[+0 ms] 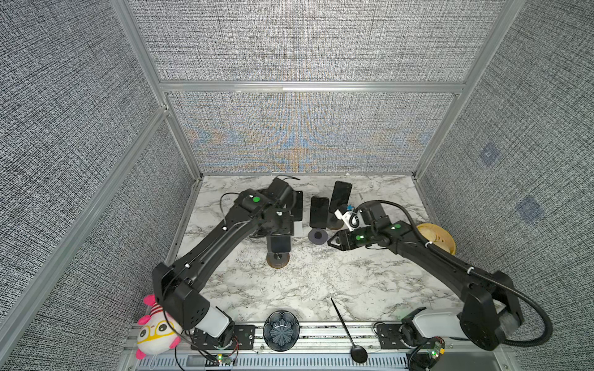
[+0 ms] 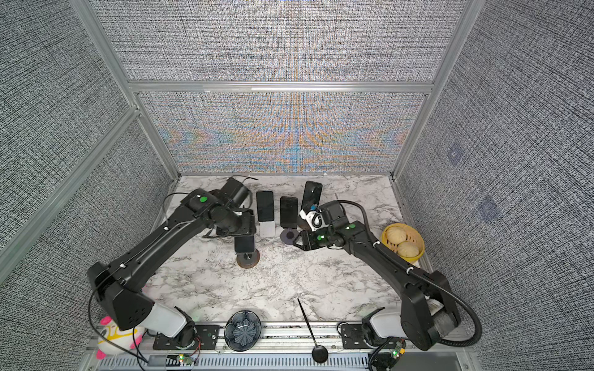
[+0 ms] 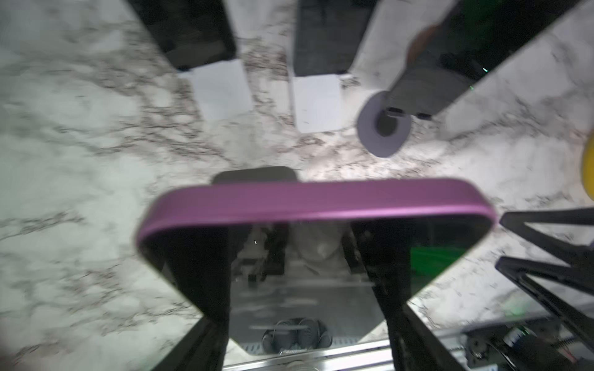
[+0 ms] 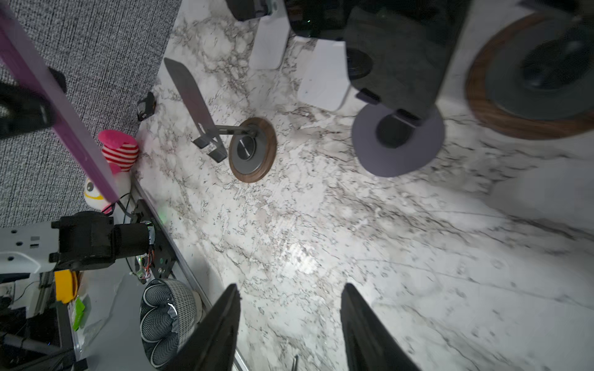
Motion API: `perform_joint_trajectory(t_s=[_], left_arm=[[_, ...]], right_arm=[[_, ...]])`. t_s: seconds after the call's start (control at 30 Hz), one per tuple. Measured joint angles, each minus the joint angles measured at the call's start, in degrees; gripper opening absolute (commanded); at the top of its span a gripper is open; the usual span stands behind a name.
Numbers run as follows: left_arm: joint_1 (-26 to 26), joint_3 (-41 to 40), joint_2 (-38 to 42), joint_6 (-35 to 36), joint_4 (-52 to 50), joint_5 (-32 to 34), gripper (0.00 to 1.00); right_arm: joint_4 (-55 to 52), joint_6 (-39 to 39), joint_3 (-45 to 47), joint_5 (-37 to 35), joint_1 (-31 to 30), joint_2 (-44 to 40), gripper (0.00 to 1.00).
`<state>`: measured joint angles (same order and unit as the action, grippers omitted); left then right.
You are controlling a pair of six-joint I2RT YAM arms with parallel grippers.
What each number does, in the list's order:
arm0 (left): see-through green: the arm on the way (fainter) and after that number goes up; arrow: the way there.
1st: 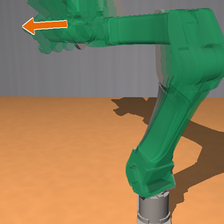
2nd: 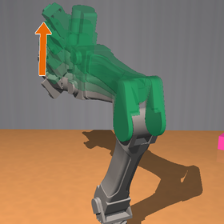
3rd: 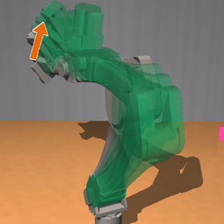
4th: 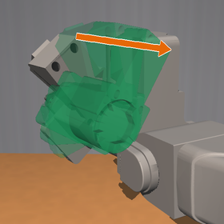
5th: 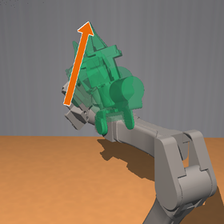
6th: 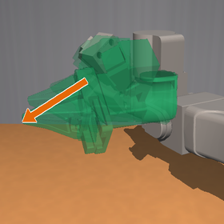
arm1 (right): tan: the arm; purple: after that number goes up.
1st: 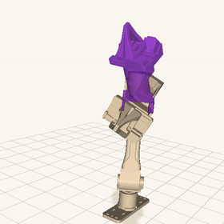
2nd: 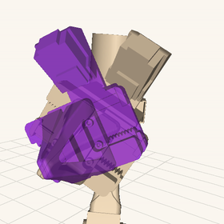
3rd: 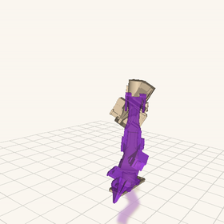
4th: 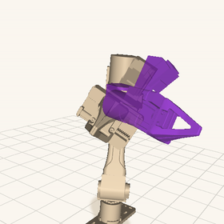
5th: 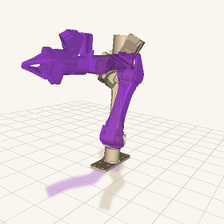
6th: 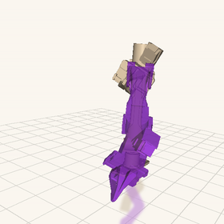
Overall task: Remove the phone from the phone stand
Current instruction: Place the phone at the center of the table.
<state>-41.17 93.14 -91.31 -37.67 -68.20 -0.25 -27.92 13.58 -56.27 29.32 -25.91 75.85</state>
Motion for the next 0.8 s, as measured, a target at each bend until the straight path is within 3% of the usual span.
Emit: perform_joint_trajectory(t_s=[0.3, 0.6, 0.8], left_arm=[[-9.44, 5.33, -15.45, -6.69, 4.15, -0.15, 0.0], [-10.6, 6.51, -26.53, -9.51, 7.85, 0.92, 0.0], [-10.47, 5.97, -28.61, -9.75, 8.13, 1.68, 0.0]], right_arm=[[-5.29, 0.35, 5.09, -3.98, 8.11, -8.46, 0.52], [-5.97, 1.29, 9.44, -5.99, 10.12, -12.46, 0.52], [-6.12, 1.25, 10.29, -7.17, 10.16, -13.53, 0.52]])
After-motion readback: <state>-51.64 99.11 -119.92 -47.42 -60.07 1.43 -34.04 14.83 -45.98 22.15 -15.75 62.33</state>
